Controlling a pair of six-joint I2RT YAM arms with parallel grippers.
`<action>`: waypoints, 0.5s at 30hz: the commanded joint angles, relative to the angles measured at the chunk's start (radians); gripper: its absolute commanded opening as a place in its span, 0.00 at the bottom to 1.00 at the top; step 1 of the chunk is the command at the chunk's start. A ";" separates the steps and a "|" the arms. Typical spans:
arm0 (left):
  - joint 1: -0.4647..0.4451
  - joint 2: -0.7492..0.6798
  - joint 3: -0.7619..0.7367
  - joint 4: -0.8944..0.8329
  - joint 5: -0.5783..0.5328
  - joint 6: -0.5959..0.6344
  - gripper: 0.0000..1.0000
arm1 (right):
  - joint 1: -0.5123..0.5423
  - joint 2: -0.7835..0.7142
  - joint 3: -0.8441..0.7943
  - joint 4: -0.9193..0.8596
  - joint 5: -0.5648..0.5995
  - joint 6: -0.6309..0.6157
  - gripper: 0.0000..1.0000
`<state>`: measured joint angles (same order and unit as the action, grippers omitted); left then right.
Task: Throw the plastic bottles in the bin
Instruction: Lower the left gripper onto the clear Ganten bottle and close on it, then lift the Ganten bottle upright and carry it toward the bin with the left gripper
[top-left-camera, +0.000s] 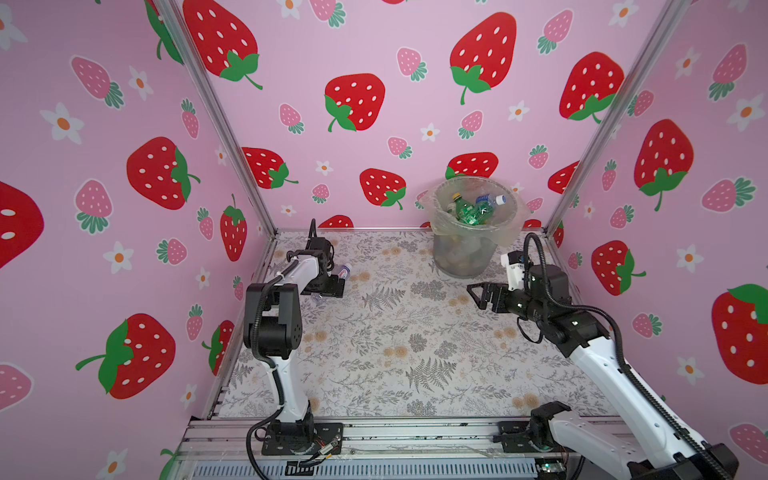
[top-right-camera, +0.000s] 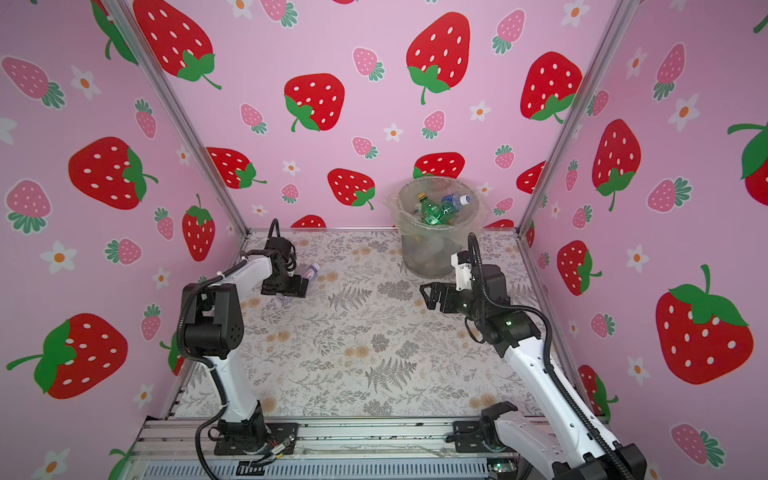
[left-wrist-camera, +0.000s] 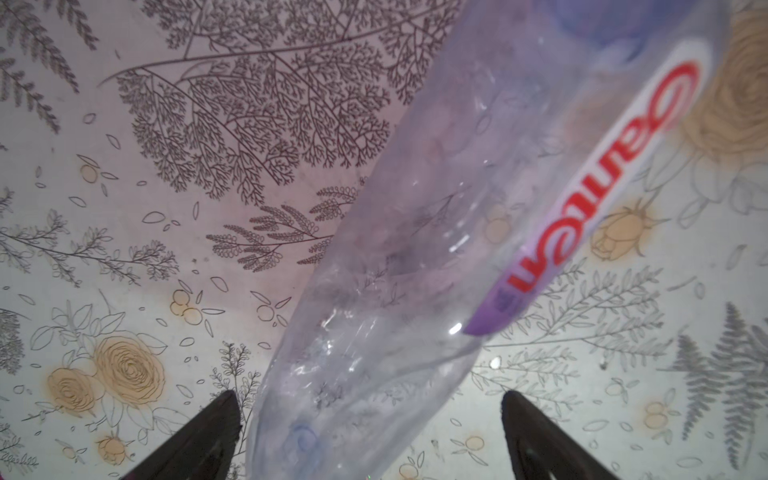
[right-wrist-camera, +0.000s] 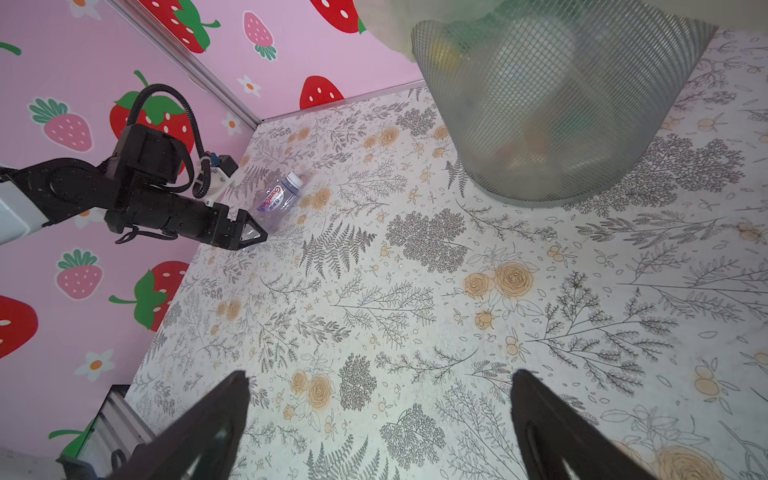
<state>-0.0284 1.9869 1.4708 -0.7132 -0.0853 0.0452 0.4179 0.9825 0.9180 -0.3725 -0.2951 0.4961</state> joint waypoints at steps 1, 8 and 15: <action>-0.006 0.004 0.036 -0.002 -0.009 0.007 1.00 | 0.002 0.000 0.007 0.015 -0.015 -0.016 0.99; -0.011 0.009 0.031 0.005 -0.007 -0.043 0.95 | 0.002 0.025 0.018 0.032 -0.053 0.000 0.99; -0.019 0.042 0.038 0.000 0.008 -0.051 0.87 | -0.001 0.021 0.023 0.029 -0.063 -0.001 0.99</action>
<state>-0.0368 1.9976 1.4719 -0.7052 -0.0856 -0.0006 0.4179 1.0134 0.9188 -0.3588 -0.3401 0.5007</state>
